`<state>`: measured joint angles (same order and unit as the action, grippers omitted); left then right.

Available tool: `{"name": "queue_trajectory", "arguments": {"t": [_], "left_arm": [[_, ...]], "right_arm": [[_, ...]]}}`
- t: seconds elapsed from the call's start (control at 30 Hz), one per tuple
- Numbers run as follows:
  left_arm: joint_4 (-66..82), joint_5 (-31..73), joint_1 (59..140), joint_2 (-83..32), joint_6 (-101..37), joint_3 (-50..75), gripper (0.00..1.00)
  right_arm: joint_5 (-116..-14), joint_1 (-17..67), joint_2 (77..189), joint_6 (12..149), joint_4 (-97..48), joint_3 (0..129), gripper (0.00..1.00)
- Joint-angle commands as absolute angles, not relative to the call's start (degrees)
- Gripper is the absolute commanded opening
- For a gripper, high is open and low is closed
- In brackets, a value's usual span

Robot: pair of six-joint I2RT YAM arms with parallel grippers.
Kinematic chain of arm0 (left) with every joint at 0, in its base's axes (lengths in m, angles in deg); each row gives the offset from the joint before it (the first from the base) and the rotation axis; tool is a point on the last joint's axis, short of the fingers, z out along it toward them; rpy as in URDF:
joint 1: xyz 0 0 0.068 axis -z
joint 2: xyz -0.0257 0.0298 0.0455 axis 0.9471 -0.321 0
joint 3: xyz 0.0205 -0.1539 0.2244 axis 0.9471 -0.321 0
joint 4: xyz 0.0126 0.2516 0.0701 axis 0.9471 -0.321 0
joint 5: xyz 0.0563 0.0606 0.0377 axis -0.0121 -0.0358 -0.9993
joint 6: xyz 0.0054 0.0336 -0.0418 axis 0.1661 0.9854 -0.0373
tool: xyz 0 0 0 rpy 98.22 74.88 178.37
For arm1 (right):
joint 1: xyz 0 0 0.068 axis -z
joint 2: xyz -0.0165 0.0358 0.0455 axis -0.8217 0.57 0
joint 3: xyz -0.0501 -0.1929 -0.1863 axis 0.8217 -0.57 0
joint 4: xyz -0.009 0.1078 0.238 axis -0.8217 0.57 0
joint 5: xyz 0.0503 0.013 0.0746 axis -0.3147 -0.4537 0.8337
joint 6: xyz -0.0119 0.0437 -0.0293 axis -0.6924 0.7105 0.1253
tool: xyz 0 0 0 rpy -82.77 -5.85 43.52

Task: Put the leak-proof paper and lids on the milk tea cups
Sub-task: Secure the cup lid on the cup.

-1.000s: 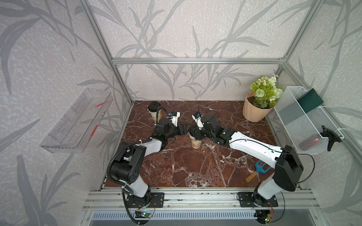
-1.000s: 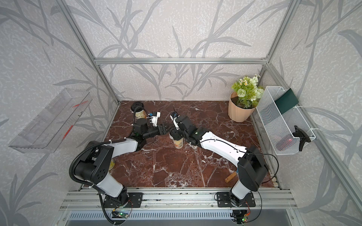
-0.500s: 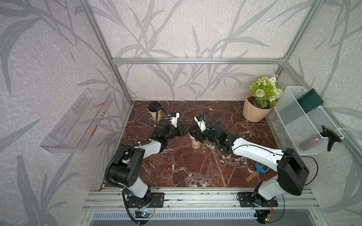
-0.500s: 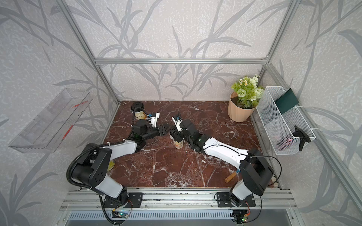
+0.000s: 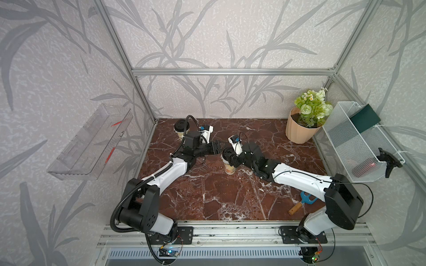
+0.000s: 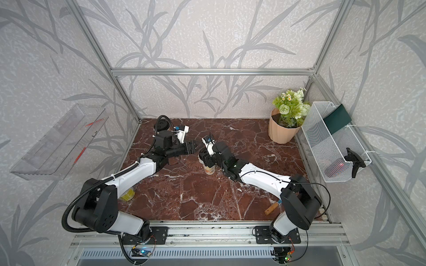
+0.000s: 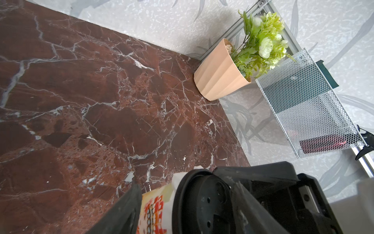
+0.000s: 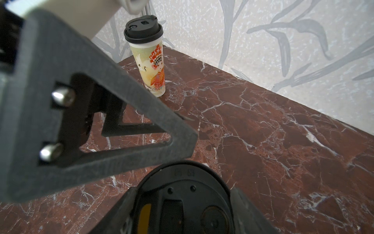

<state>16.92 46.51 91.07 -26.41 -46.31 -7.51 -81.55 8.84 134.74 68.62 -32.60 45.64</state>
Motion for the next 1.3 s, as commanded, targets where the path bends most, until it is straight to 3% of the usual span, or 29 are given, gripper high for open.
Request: {"name": "queue_trajectory", "arguments": {"t": [0.0, 0.5, 0.87, 1.27], "left_arm": [[14.1, 48.4, 91.9, -28.3, -44.4, -6.0, 0.71], [15.6, 49.2, 92.1, -35.0, -41.6, -10.0, 0.72], [15.9, 49.2, 92.2, -34.9, -40.0, -12.9, 0.71], [15.0, 47.7, 92.0, -37.1, -38.9, -13.6, 0.71]], "right_arm": [[-77.2, 8.4, 140.8, 69.2, -13.8, 40.0, 0.70], [-78.4, 8.3, 140.8, 68.8, -21.2, 34.9, 0.72], [-79.9, 7.1, 139.8, 70.6, -32.4, 28.7, 0.68], [-72.4, 9.4, 131.8, 71.7, -26.2, 42.2, 0.84]]}}
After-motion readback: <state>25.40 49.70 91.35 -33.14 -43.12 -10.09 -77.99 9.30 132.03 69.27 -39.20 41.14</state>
